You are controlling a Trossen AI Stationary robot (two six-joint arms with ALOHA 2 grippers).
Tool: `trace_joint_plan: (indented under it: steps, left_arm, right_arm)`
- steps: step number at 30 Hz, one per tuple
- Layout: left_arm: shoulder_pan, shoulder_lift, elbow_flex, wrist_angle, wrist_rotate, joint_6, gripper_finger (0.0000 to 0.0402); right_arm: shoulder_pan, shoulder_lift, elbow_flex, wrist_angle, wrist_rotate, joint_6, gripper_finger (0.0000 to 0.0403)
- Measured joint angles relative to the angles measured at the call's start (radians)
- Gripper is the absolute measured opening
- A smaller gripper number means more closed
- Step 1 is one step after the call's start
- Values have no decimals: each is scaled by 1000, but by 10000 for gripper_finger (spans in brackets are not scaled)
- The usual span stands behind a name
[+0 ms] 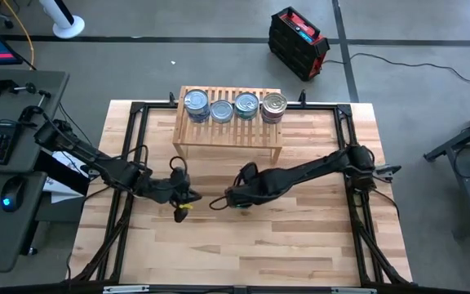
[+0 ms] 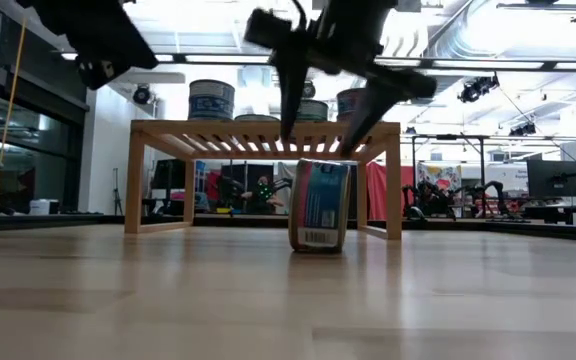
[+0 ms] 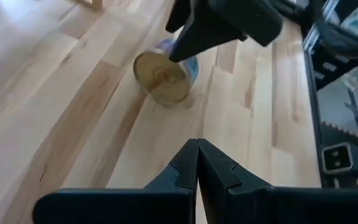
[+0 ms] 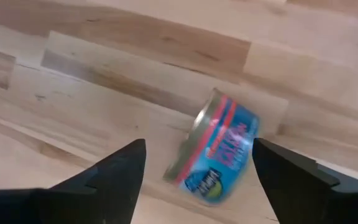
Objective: Stack canned seafood by type on shelf
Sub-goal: Stack the blue-pink tuna can on top of the other blue-pink tuna can on the shelf
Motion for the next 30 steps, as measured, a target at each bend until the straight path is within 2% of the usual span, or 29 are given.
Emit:
trace_joint_plan:
  steps: [6,16,25,30]
  left_arm:
    - [0,0,0,-79,44,-6,0]
    - [0,0,0,-134,49,-6,0]
    - [0,0,0,-134,49,-2,0]
    - [0,0,0,-133,48,-17,0]
  right_arm:
    - [0,48,0,-22,5,118,287]
    - [6,94,-2,-21,-42,200,287]
    - [1,89,15,-53,-27,134,287]
    - [35,82,137,-157,-65,81,287]
